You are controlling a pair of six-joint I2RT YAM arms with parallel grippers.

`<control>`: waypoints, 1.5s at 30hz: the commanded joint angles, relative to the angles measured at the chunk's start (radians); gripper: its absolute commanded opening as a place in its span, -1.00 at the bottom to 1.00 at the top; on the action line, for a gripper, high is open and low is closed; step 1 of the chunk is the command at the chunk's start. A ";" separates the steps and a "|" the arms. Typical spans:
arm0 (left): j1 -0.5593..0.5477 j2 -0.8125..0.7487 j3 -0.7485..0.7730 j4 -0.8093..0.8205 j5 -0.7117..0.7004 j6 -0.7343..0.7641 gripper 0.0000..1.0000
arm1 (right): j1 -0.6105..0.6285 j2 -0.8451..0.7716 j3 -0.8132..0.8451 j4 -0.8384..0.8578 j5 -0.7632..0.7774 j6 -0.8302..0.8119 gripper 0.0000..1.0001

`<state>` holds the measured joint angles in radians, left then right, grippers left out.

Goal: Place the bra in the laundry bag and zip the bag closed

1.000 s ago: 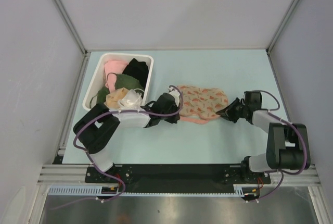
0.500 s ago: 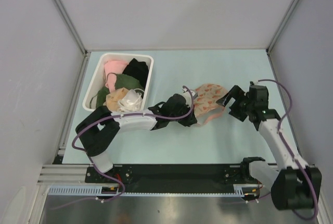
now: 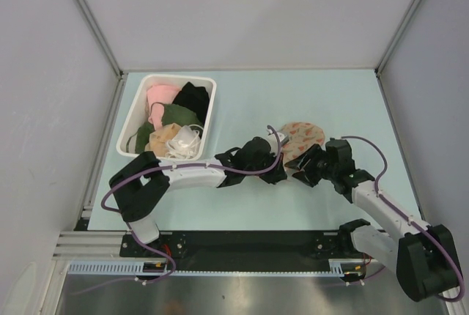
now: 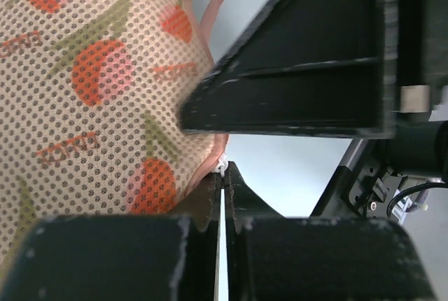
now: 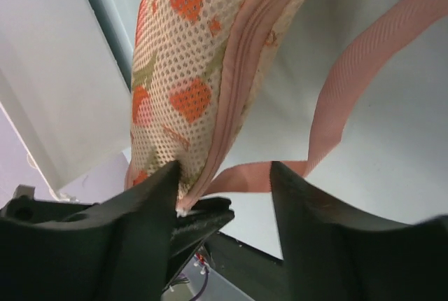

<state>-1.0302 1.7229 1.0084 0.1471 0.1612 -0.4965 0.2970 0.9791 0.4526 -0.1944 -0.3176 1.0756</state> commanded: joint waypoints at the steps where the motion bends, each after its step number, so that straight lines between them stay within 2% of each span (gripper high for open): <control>1: -0.021 -0.006 0.026 0.031 0.009 -0.007 -1.00 | 0.028 0.062 -0.006 0.171 0.031 0.089 0.02; 2: -0.021 -0.006 0.019 0.031 0.008 -0.008 -1.00 | 0.028 0.072 -0.009 0.173 0.031 0.087 -0.21; 4: -0.018 -0.014 0.007 0.032 -0.005 -0.004 -1.00 | 0.019 0.079 -0.011 0.174 0.037 0.069 -0.49; 5: -0.018 -0.019 -0.005 0.029 -0.023 0.002 -1.00 | 0.008 0.079 -0.014 0.170 0.037 0.057 -0.76; 7: -0.004 -0.028 -0.022 0.020 -0.037 0.022 -1.00 | -0.042 0.087 -0.020 0.177 -0.003 0.020 -0.96; 13: 0.100 -0.097 -0.216 0.045 -0.052 0.049 -1.00 | -0.231 0.174 -0.017 0.227 -0.224 -0.150 -1.00; 16: 0.128 -0.126 -0.251 0.036 -0.064 0.075 -1.00 | -0.257 0.252 0.018 0.242 -0.271 -0.209 -1.00; 19: 0.122 -0.129 -0.228 0.031 -0.032 0.076 -1.00 | -0.227 0.352 0.105 0.271 -0.302 -0.253 -1.00; 21: 0.105 -0.115 -0.199 0.029 -0.016 0.067 -1.00 | -0.207 0.437 0.182 0.213 -0.287 -0.313 -0.85; 22: 0.085 -0.111 -0.168 0.029 -0.009 0.064 -1.00 | -0.185 0.458 0.249 0.201 -0.276 -0.324 -0.54; 24: 0.070 -0.089 -0.139 0.045 0.017 0.035 -1.00 | -0.176 0.489 0.293 0.084 -0.230 -0.336 -0.07; 25: 0.070 -0.082 -0.117 0.055 0.044 0.021 -1.00 | -0.173 0.480 0.302 0.057 -0.209 -0.336 0.30; 27: 0.070 -0.068 -0.094 0.066 0.058 0.000 -1.00 | -0.156 0.401 0.284 -0.026 -0.108 -0.336 0.62; 28: 0.068 -0.051 -0.070 0.065 0.060 -0.002 -1.00 | -0.151 0.364 0.269 -0.051 -0.075 -0.344 0.85; 29: 0.068 -0.046 -0.061 0.062 0.060 -0.002 -1.00 | -0.156 0.325 0.230 -0.098 -0.025 -0.342 0.92; 34: 0.053 -0.008 -0.004 0.054 0.069 0.001 -1.00 | -0.161 0.011 0.127 -0.188 0.060 -0.277 0.96; 37: 0.038 0.010 0.012 0.054 0.069 -0.004 -1.00 | -0.151 -0.068 0.077 -0.175 0.046 -0.223 0.89; 44: 0.012 0.015 0.030 0.045 0.054 -0.013 -1.00 | -0.044 0.013 0.028 0.019 0.012 -0.059 0.69; 45: 0.007 0.011 0.030 0.043 0.051 -0.011 -1.00 | -0.038 0.021 0.023 0.039 0.012 -0.042 0.60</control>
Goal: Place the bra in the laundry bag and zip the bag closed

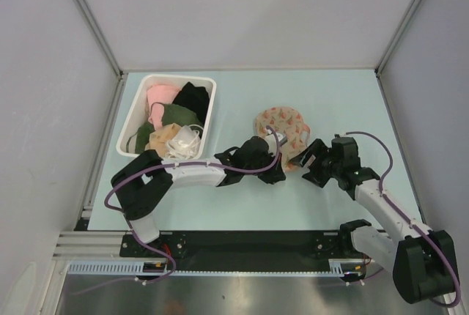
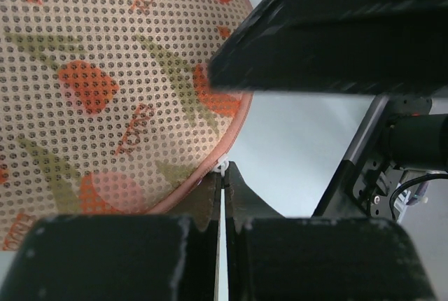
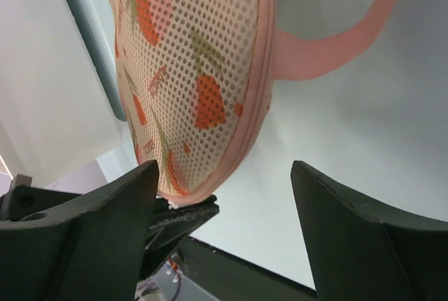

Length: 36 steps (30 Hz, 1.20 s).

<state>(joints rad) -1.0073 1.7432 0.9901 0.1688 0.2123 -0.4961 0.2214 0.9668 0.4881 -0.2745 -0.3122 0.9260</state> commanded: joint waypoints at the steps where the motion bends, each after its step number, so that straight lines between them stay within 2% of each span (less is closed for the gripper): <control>1: -0.016 -0.013 0.048 0.020 -0.002 -0.012 -1.00 | 0.044 0.039 -0.025 0.161 0.001 0.128 0.54; 2: -0.016 -0.016 0.047 0.017 -0.004 -0.010 -1.00 | 0.045 0.047 -0.029 0.179 -0.001 0.141 0.48; 3: -0.017 -0.022 0.044 0.015 -0.008 -0.007 -1.00 | 0.044 0.049 -0.034 0.188 0.004 0.170 0.11; 4: -0.017 -0.024 0.041 0.012 -0.007 -0.006 -1.00 | 0.044 0.046 -0.040 0.202 0.016 0.180 -0.10; 8: -0.014 -0.033 0.012 0.005 -0.030 0.016 -1.00 | 0.010 0.044 -0.042 0.207 0.009 0.178 -0.53; 9: -0.007 -0.039 -0.020 0.006 -0.037 0.019 -1.00 | -0.005 0.046 -0.042 0.205 -0.007 0.163 -0.72; 10: 0.001 -0.051 -0.039 0.009 -0.047 0.024 -1.00 | -0.019 0.046 -0.042 0.195 -0.039 0.154 -0.81; 15: 0.101 -0.096 -0.155 0.018 -0.057 0.048 -1.00 | -0.126 0.068 -0.069 0.253 -0.183 0.097 -0.97; 19: 0.154 -0.103 -0.157 -0.044 -0.100 0.102 -1.00 | -0.149 0.134 -0.049 0.304 -0.258 0.048 -0.99; 23: 0.174 -0.105 -0.104 -0.130 -0.206 0.142 -1.00 | -0.154 0.190 -0.028 0.325 -0.295 0.010 -0.99; 25: 0.173 -0.106 -0.076 -0.201 -0.211 0.155 -1.00 | -0.154 0.214 -0.013 0.319 -0.308 -0.010 -0.94; 27: 0.171 -0.137 -0.065 -0.233 -0.263 0.148 -0.96 | -0.143 0.214 0.019 0.234 -0.285 -0.071 -0.68; 28: 0.168 -0.154 -0.071 -0.236 -0.284 0.142 -0.72 | -0.143 0.199 0.026 0.207 -0.269 -0.091 -0.59; 29: 0.167 -0.201 -0.088 -0.244 -0.315 0.136 -0.60 | -0.143 0.187 0.029 0.166 -0.248 -0.119 -0.50; 30: 0.165 -0.224 -0.100 -0.256 -0.330 0.125 -0.39 | -0.142 0.173 0.032 0.146 -0.236 -0.131 -0.42; 31: 0.155 -0.255 -0.111 -0.265 -0.344 0.120 -0.27 | -0.143 0.147 0.036 0.120 -0.219 -0.147 -0.14; 33: 0.136 -0.345 -0.152 -0.284 -0.369 0.114 -0.04 | -0.128 0.121 0.052 0.014 -0.144 -0.196 0.19; 34: 0.110 -0.376 -0.166 -0.288 -0.372 0.113 0.00 | -0.116 0.106 0.067 -0.018 -0.115 -0.213 0.51; 36: 0.082 -0.485 -0.220 -0.285 -0.363 0.094 0.09 | -0.070 0.063 0.089 -0.118 -0.022 -0.248 0.69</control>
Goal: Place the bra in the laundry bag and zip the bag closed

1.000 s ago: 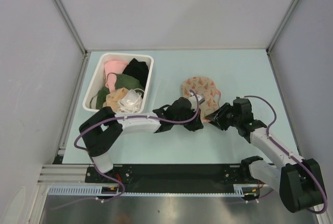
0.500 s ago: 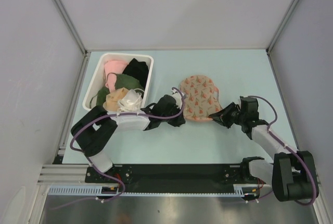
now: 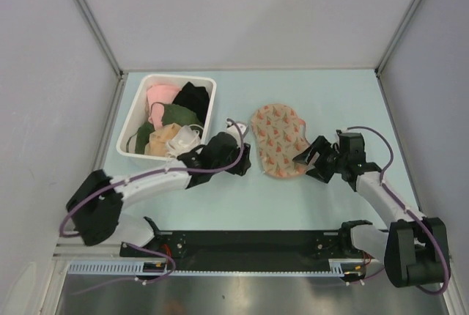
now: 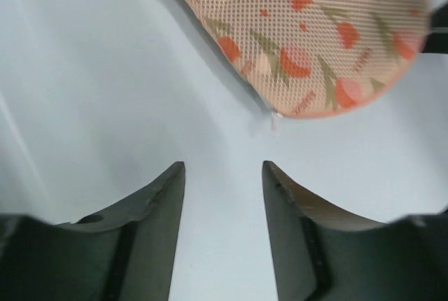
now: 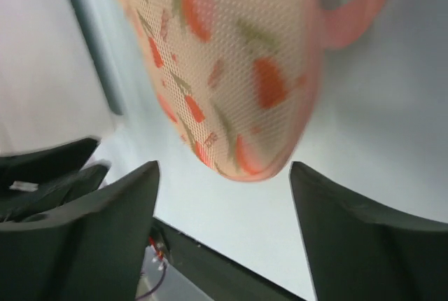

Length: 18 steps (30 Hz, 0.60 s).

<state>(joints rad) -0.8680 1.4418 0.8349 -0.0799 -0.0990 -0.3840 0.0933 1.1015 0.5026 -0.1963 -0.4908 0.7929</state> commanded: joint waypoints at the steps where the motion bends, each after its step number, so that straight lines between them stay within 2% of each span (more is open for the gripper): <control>1: -0.081 -0.220 -0.110 -0.029 -0.038 -0.029 0.12 | 0.078 -0.089 0.086 -0.216 0.181 -0.118 0.81; 4: -0.146 -0.392 -0.202 0.021 -0.004 -0.075 0.34 | 0.190 -0.179 0.106 -0.291 0.299 -0.103 0.99; 7: -0.238 -0.544 -0.270 0.031 -0.039 -0.099 0.43 | 0.329 -0.253 0.126 -0.357 0.435 -0.078 0.99; 9: -0.282 -0.624 -0.310 0.032 -0.045 -0.137 0.48 | 0.397 -0.284 0.128 -0.362 0.465 -0.046 1.00; 12: -0.324 -0.803 -0.399 0.049 -0.039 -0.182 0.54 | 0.570 -0.311 0.120 -0.335 0.555 -0.024 0.99; 13: -0.327 -0.915 -0.451 0.058 -0.021 -0.191 0.54 | 0.615 -0.324 0.113 -0.303 0.599 -0.026 0.99; 14: -0.328 -0.973 -0.482 0.075 -0.013 -0.214 0.56 | 0.704 -0.336 0.090 -0.279 0.622 -0.024 0.99; 16: -0.328 -1.114 -0.583 0.112 -0.008 -0.242 0.57 | 0.770 -0.394 0.048 -0.185 0.662 -0.020 1.00; 17: -0.328 -1.255 -0.615 0.120 -0.008 -0.272 0.63 | 0.830 -0.419 -0.004 -0.149 0.669 -0.012 0.99; 18: -0.328 -1.341 -0.649 0.121 -0.008 -0.286 0.76 | 0.851 -0.469 -0.030 -0.120 0.675 -0.003 0.99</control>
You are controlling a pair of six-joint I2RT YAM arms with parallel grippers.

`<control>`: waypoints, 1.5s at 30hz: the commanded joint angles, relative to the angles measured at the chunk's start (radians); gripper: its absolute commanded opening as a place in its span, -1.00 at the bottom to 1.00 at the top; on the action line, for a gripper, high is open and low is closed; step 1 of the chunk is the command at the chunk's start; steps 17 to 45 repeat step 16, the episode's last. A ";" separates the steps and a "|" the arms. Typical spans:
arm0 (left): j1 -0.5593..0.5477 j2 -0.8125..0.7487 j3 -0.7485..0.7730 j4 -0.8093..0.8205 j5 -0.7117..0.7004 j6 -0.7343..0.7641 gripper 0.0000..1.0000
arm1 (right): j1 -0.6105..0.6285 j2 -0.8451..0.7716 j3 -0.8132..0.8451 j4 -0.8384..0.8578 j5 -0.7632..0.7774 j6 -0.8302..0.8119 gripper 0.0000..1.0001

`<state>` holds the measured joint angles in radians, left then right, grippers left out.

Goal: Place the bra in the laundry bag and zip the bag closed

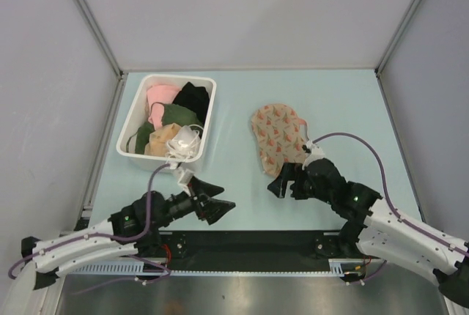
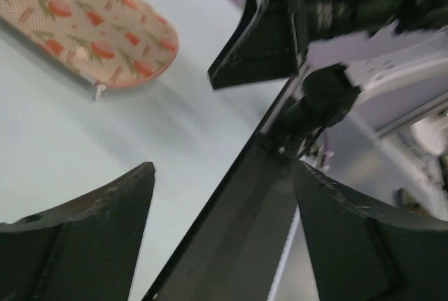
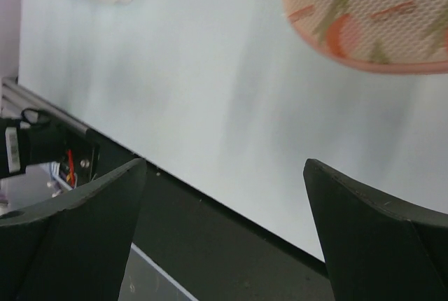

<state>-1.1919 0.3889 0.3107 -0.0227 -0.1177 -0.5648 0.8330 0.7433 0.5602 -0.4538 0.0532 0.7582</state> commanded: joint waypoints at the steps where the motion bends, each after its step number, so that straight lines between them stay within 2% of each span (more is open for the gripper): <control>1: -0.005 -0.370 -0.186 0.052 0.015 -0.119 0.93 | 0.133 -0.139 -0.115 0.205 0.132 0.044 1.00; 2: -0.005 -0.533 -0.212 0.043 0.021 -0.150 0.99 | 0.161 -0.171 -0.150 0.237 0.131 0.052 1.00; 4: -0.006 -0.465 -0.211 0.070 0.079 -0.155 0.99 | 0.182 -0.275 -0.245 0.305 0.151 0.073 0.99; 5: -0.006 -0.397 -0.216 0.108 0.170 -0.155 0.99 | 0.189 -0.318 -0.278 0.322 0.160 0.114 0.99; 8: -0.011 -0.403 -0.303 0.303 0.230 -0.211 0.99 | 0.201 -0.545 -0.411 0.337 0.180 0.196 0.99; 10: -0.011 -0.514 -0.432 0.457 0.222 -0.277 0.99 | 0.202 -0.697 -0.483 0.271 0.204 0.230 0.99; 11: -0.011 -0.531 -0.473 0.543 0.228 -0.308 0.99 | 0.206 -0.670 -0.477 0.267 0.209 0.242 0.99; 14: -0.014 -0.434 -0.513 0.736 0.243 -0.357 0.99 | 0.233 -0.625 -0.523 0.435 0.156 0.240 0.99; 15: -0.014 -0.405 -0.522 0.798 0.266 -0.375 0.99 | 0.248 -0.640 -0.536 0.567 0.128 0.239 0.99; 16: -0.014 -0.395 -0.524 0.936 0.286 -0.420 0.99 | 0.250 -0.665 -0.583 0.664 0.088 0.228 1.00; 45: -0.014 -0.395 -0.524 0.936 0.286 -0.420 0.99 | 0.250 -0.665 -0.583 0.664 0.088 0.228 1.00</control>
